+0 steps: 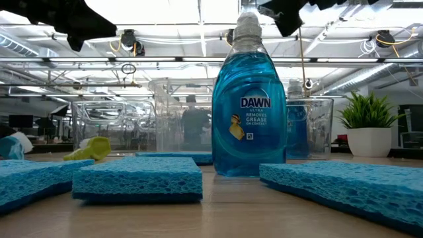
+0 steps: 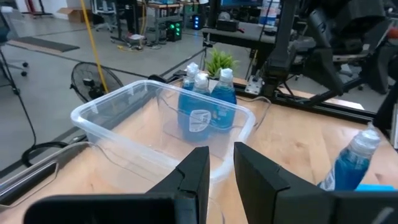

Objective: Pick & Place Kitchen Sink Supplies
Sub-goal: Put the blue dish soap into the right transparent bin

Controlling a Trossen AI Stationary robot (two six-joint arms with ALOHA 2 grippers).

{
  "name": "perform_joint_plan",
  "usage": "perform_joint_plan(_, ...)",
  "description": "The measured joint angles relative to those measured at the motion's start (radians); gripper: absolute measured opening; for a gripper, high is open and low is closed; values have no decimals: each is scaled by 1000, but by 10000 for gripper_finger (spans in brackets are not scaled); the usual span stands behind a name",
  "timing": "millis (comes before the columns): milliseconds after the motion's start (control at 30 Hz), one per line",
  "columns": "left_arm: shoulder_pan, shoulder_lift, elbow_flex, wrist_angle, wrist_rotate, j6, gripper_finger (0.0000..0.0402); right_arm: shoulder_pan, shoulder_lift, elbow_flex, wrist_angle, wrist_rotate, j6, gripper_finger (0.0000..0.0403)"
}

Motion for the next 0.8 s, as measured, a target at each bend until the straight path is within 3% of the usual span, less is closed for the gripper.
perform_joint_plan(333, 0, 0, 0, -2, 35, -2, 77, 6, 148, 58, 1, 39, -4, 293)
perform_joint_plan(800, 0, 0, 0, -7, 45, 0, 77, 34, 246, 59, 24, 51, 34, 293)
